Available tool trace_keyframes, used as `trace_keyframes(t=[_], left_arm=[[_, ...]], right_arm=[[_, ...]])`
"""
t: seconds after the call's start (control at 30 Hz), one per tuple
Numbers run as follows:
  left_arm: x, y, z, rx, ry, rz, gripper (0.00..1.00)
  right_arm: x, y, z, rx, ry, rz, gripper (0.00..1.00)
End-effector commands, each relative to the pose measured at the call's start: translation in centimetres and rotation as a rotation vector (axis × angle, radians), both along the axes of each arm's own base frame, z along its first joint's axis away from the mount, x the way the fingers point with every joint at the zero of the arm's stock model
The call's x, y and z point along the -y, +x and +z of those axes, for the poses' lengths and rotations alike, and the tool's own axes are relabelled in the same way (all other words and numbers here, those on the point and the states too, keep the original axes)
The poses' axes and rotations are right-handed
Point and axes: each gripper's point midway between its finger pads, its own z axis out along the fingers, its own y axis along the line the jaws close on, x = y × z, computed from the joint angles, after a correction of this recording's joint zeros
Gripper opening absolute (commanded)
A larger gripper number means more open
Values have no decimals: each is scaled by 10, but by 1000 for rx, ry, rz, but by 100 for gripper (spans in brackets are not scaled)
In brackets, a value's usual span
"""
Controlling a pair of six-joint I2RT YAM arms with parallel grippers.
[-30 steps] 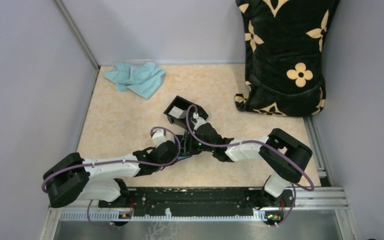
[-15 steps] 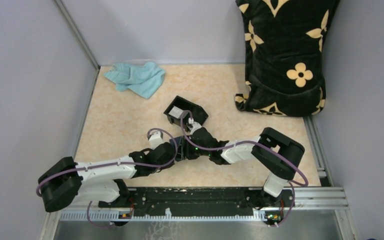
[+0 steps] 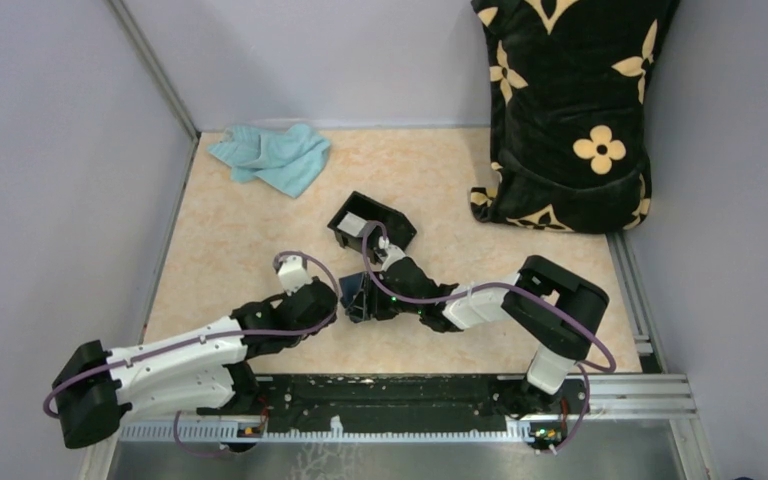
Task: Put the credit cards into the card holder
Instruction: Close the card holder at the center of the board.
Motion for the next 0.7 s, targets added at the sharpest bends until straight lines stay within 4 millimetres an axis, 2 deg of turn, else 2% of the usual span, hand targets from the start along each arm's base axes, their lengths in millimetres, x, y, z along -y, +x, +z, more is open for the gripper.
trace_keyframes(t=[0.0,0.1,0.17,0.33,0.4,0.57,0.67], left_arm=[[9,27,37,150,9,6,40],[15,33,35,149,65,-18,47],[18,32,24,115,101,-36,51],[21,23,-6,82,128,-124,52],[18,21,-10,97,107,-134,52],[15,24,-2,174,68,-141,55],[20,28,3,202,71,-162,57]], right_arm=[[12,-5,-22,-9,-71,-14,47],[13,-5,-22,-8,-72,-17,47],[14,-4,-22,-4,-79,-24,47],[22,-2,-24,1,-101,-50,47],[25,-2,-25,1,-110,-53,47],[25,-3,-24,5,-118,-40,47],[26,-3,-25,9,-132,-38,47]])
